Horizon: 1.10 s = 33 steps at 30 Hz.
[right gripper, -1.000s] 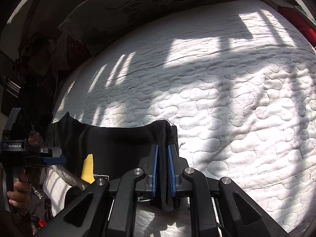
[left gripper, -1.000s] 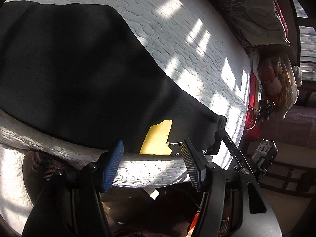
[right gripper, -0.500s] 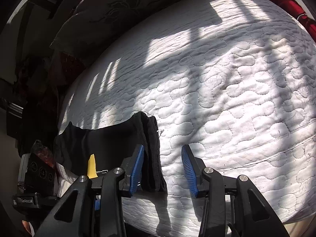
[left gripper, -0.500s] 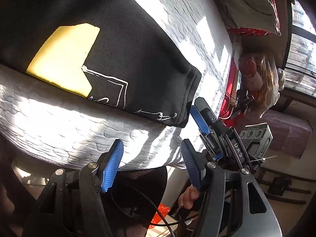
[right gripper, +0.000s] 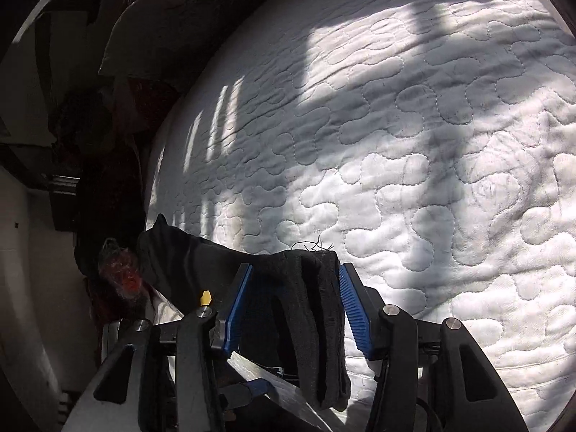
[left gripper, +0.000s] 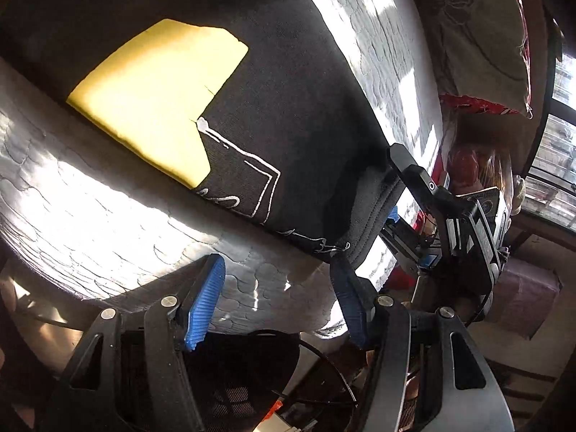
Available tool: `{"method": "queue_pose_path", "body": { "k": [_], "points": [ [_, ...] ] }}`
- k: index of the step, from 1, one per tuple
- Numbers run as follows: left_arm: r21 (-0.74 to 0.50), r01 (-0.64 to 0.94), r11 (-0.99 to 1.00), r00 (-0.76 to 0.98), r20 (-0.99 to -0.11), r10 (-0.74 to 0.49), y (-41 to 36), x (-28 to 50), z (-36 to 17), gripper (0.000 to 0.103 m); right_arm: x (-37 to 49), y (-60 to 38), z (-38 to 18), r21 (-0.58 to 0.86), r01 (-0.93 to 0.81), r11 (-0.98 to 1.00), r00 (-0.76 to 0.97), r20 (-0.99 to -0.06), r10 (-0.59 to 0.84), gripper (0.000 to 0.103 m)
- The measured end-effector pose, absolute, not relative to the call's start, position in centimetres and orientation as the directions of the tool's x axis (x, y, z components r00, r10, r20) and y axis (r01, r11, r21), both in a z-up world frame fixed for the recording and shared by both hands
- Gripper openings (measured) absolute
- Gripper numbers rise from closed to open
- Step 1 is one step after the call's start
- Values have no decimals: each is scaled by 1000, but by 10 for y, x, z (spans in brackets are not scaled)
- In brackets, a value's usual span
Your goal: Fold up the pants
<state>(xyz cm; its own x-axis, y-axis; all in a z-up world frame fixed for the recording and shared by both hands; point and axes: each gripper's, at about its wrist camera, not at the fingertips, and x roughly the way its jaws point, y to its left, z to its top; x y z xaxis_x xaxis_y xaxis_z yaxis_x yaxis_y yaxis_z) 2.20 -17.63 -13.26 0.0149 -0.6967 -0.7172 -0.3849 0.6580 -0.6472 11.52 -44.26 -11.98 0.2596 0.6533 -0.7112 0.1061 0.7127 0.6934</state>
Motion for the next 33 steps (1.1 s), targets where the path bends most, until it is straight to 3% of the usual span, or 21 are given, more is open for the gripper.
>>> {"method": "queue_pose_path", "body": {
  "k": [7, 15, 16, 19, 29, 31, 33],
  "points": [
    [-637, -396, 661, 21, -726, -687, -186, 26, -141, 59, 148, -440, -125, 744, 59, 666, 114, -667, 736, 49],
    [-636, -398, 661, 51, -735, -676, -194, 27, -141, 65, 139, -465, -138, 824, 14, 567, 76, -566, 821, 49],
    [-636, -397, 662, 55, -737, -674, -195, 27, -140, 65, 138, -465, -138, 825, 9, 565, 86, -563, 822, 47],
    [-638, -412, 651, 69, -734, -676, -191, 24, -140, 65, 139, -457, -133, 794, -38, 607, 127, -598, 791, 28],
    [-650, -433, 625, 97, -723, -684, -207, 28, -135, 69, 142, -468, -141, 785, -12, 620, 131, -613, 779, 22],
    [-660, -429, 617, 105, -715, -691, -209, 32, -135, 66, 140, -472, -143, 795, 0, 607, 137, -601, 788, 23],
    [-673, -430, 602, 110, -701, -704, -206, 33, -137, 56, 139, -475, -146, 809, 16, 587, 143, -583, 800, 23]
  ]
}}
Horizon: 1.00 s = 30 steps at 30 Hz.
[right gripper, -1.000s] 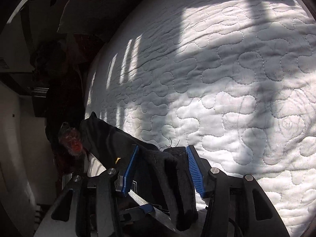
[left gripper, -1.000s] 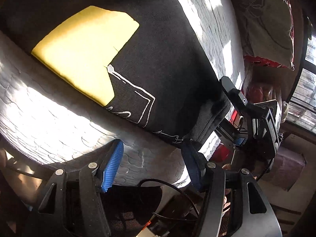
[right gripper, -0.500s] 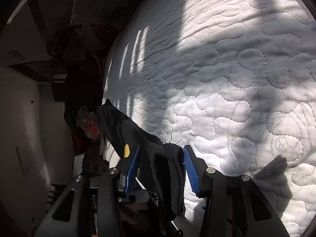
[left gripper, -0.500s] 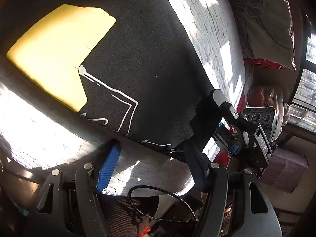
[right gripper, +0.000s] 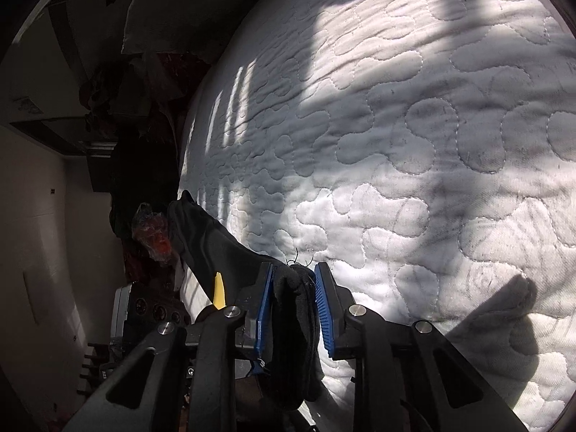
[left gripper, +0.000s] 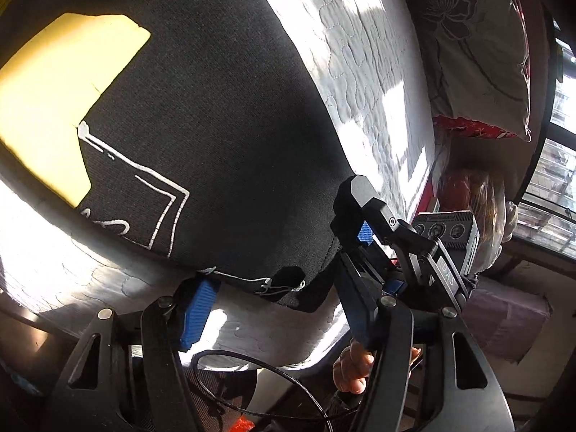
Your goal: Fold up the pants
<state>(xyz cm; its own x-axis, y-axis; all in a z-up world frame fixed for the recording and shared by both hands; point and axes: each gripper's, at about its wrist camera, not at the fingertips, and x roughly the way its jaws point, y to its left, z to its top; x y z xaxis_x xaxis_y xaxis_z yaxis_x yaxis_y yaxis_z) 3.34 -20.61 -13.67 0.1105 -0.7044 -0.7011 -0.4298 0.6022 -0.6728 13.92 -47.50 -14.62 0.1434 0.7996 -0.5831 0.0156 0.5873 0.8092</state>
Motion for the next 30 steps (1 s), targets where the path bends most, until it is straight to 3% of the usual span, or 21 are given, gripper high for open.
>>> {"method": "queue_pose_path", "body": {
  "k": [2, 6, 12, 14, 18, 30],
  "points": [
    [-682, -441, 583, 105, -685, -721, -204, 35, -140, 46, 138, -479, -149, 822, 30, 569, 152, -566, 810, 24],
    [-702, -447, 554, 109, -658, -745, -199, 34, -141, 46, 134, -484, -150, 841, 38, 540, 152, -538, 829, 26],
    [-688, -368, 626, 90, -696, -712, -218, 38, -137, 45, 131, -486, -156, 860, 64, 507, 146, -510, 847, 22],
    [-695, -353, 626, 61, -685, -726, -222, 42, -138, 6, 130, -481, -152, 825, 54, 562, 173, -562, 808, 18],
    [-715, -362, 598, 44, -654, -755, -217, 43, -134, 6, 124, -471, -138, 767, 35, 640, 214, -632, 745, 17],
    [-763, -350, 543, 49, -594, -803, -204, 40, -114, 6, 102, -455, -100, 704, 47, 709, 282, -690, 667, 17]
  ]
}}
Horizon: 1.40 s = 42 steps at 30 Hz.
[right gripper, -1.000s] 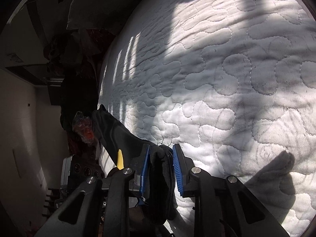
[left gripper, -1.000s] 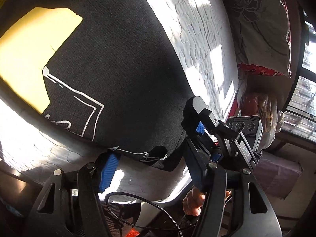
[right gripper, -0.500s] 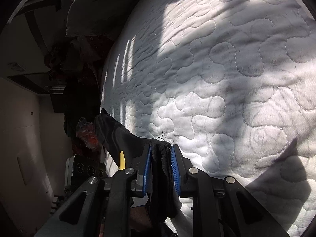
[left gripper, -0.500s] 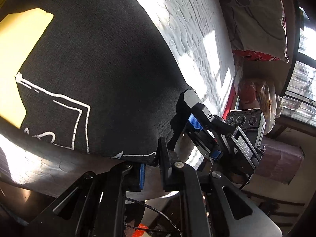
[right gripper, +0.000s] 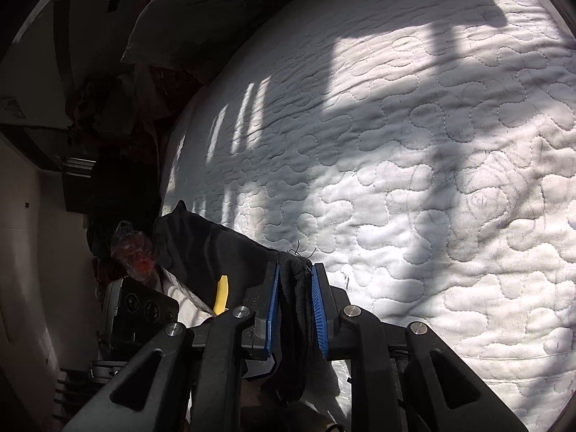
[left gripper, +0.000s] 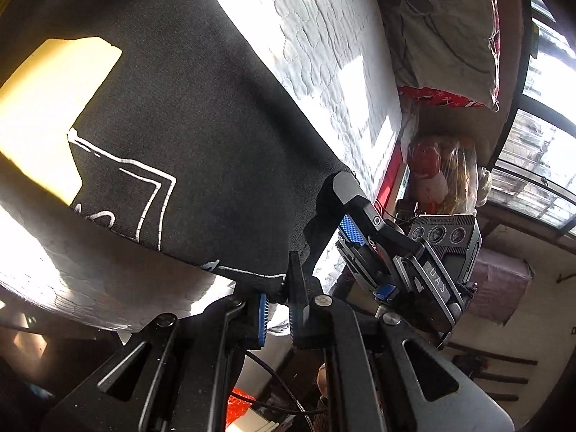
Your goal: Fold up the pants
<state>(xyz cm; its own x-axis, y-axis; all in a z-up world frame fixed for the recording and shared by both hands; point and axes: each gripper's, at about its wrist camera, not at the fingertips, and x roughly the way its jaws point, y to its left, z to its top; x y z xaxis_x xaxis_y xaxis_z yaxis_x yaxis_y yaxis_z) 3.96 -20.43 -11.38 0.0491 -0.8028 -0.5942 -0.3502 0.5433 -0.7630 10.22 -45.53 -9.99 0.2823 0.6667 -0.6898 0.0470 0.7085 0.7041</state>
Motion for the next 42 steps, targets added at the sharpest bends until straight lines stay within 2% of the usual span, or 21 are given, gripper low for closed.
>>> {"method": "queue_pose_path", "body": {
  "k": [11, 24, 31, 36, 42],
  "points": [
    [-828, -370, 422, 131, -496, -858, -147, 43, -95, 6, 103, -404, -45, 633, 3, 774, 316, -735, 600, 17],
    [-835, -476, 276, 268, -437, -858, -52, 51, -114, 6, 127, -295, -39, 575, -59, 816, 251, -783, 569, 18],
    [-813, -522, 257, 302, -458, -836, -9, 59, -130, 7, 141, -240, -50, 610, -60, 790, 212, -766, 607, 22],
    [-796, -550, 254, 315, -479, -819, 10, 62, -142, 8, 146, -214, -74, 680, -10, 733, 177, -720, 671, 40],
    [-799, -489, 349, 320, -537, -781, 19, 68, -127, 9, 143, -212, -78, 714, 8, 700, 187, -689, 700, 41]
  ]
}}
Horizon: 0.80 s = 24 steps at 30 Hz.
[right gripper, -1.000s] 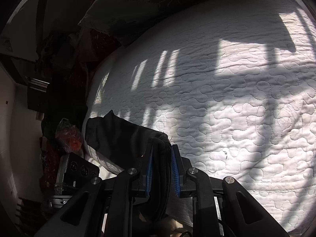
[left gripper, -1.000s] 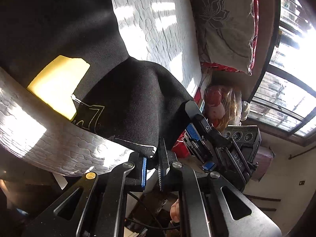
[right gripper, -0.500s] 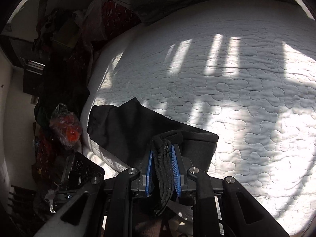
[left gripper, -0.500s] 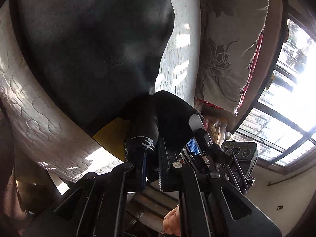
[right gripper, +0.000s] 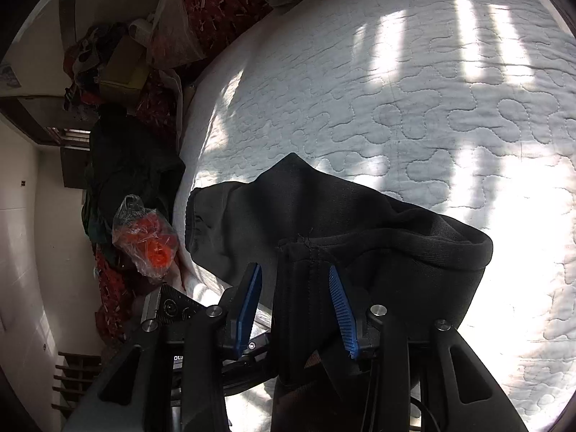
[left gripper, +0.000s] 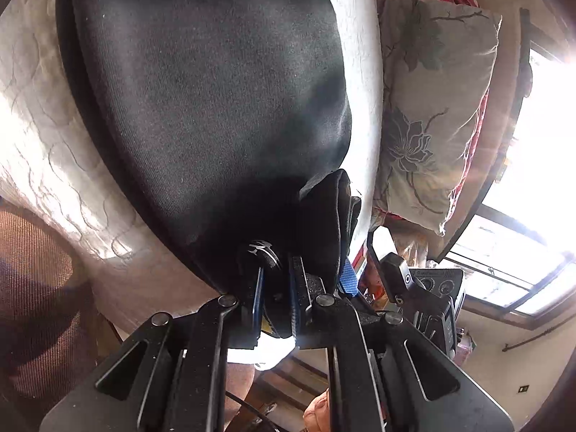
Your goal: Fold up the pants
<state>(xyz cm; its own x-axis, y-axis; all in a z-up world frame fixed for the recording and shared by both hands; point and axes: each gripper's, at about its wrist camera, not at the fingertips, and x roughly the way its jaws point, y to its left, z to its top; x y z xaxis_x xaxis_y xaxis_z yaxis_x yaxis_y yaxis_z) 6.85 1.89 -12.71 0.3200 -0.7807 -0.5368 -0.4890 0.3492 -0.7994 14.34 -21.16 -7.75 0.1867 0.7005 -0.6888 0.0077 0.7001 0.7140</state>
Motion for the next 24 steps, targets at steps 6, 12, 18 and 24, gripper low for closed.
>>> {"method": "queue_pose_path", "body": {
  "k": [6, 12, 18, 24],
  "points": [
    [-800, -478, 363, 310, -540, -782, 27, 68, -126, 15, 131, -237, -76, 750, 46, 660, 208, -653, 728, 58],
    [-787, -544, 291, 281, -498, -821, 20, 57, -135, 56, 131, -251, -100, 674, 105, 731, 224, -732, 643, 59],
    [-802, -410, 434, 309, -570, -761, 23, 48, -90, 56, 125, -269, -105, 722, 127, 680, 233, -688, 687, 59],
    [-652, -208, 729, 363, -743, -562, 4, 46, -52, 61, 97, -281, -80, 771, 71, 632, 284, -623, 728, 62]
  ]
}}
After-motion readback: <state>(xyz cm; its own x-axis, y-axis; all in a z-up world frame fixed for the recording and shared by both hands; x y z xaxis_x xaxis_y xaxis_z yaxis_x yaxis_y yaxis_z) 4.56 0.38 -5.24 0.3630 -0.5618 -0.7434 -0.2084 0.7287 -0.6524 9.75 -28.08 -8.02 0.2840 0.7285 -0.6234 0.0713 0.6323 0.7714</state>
